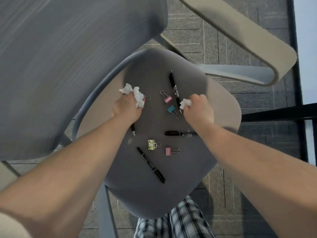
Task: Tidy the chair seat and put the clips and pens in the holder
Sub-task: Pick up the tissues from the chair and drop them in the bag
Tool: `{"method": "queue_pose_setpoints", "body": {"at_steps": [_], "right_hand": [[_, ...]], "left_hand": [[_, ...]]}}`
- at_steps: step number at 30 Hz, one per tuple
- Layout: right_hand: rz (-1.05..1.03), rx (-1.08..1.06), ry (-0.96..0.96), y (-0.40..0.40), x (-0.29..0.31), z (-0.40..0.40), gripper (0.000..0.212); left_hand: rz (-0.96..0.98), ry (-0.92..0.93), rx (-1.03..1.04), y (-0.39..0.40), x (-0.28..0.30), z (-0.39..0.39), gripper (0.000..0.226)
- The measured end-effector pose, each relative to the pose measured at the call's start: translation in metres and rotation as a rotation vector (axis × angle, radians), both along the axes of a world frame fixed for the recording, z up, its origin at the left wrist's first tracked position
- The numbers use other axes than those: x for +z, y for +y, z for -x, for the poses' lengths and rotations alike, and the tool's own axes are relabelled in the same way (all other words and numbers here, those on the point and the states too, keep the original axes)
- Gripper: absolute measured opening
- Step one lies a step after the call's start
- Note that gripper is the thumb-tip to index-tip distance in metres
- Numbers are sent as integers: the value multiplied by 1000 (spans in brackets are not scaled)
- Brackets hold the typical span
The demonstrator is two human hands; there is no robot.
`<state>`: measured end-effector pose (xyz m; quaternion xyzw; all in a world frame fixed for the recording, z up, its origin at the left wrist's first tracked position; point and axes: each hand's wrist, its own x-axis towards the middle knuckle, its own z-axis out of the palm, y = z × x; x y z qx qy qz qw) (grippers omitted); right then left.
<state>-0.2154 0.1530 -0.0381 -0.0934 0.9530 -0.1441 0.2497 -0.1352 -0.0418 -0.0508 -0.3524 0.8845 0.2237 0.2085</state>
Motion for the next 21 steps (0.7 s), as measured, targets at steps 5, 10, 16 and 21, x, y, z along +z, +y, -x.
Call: {"method": "queue_pose_setpoints", "body": {"at_steps": [5,10,16,21], "right_hand": [[28,-11,24,8,7,-5,24],[57,-46,38,13,25,-12,20],[65,-84,63,27,49,-37,19],[68,-202,82,58,67,-88,22]], "left_hand": [[75,65,-33,2,4,-5,33],[101,174,-36,2,23,-18,31],[43,123,-278,33,49,-25,35],[-26,177,-503,70,68,-43,34]]}}
